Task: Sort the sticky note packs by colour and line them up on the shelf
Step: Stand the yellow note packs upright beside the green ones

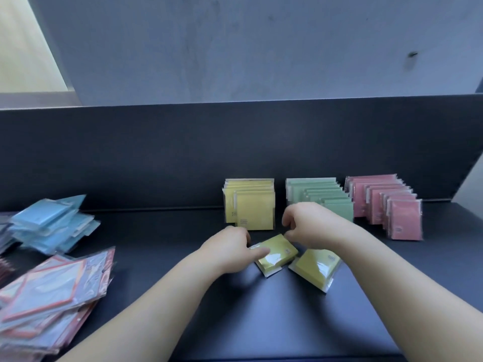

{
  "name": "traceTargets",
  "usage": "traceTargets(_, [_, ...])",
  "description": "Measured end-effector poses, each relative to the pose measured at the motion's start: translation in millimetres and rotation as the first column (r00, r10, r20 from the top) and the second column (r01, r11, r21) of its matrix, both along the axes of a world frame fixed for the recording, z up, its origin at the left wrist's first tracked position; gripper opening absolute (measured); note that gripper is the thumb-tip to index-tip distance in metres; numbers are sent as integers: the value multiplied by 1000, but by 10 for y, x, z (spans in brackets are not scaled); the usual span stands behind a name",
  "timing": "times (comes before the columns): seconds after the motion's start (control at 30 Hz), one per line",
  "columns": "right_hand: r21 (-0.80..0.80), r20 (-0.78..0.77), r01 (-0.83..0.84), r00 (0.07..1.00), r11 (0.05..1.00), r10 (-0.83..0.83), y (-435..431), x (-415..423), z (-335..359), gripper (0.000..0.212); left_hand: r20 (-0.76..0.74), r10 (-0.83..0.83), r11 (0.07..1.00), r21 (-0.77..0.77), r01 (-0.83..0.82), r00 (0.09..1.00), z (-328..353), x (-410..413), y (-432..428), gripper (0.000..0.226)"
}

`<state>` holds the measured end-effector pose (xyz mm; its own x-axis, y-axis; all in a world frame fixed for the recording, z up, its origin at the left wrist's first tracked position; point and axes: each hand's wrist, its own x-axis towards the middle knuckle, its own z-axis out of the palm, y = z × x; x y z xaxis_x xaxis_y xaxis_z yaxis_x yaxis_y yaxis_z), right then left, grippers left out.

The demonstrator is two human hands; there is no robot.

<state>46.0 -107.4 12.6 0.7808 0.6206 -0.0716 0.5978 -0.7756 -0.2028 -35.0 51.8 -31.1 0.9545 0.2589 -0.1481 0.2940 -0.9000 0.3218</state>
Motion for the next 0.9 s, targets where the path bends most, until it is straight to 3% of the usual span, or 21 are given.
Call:
traceTargets(0.17, [-243, -194, -115, 979, 963, 68, -235, -176, 73, 52, -81, -25, 999, 26, 27, 996, -15, -70, -143, 71])
traceTargets(0.33, [-393, -196, -203, 971, 897, 134, -419, -252, 10, 73, -67, 16, 1000, 23, -14, 998, -9, -112, -124, 59])
traceTargets(0.57, [-236, -183, -231, 965, 944, 190, -500, -270, -124, 61, -76, 142, 988, -46, -145, 987, 20, -255, 88, 54])
traceTargets(0.8, [190, -196, -216, 947, 958, 252, -416, -253, -190, 62, -40, 150, 968, -198, -155, 988, 30, -484, 97, 47])
traceTargets(0.9, [227, -143, -209, 959, 951, 245, -256, -288, -262, 64, -2, 123, 945, -306, -118, 992, 21, -534, -23, 54])
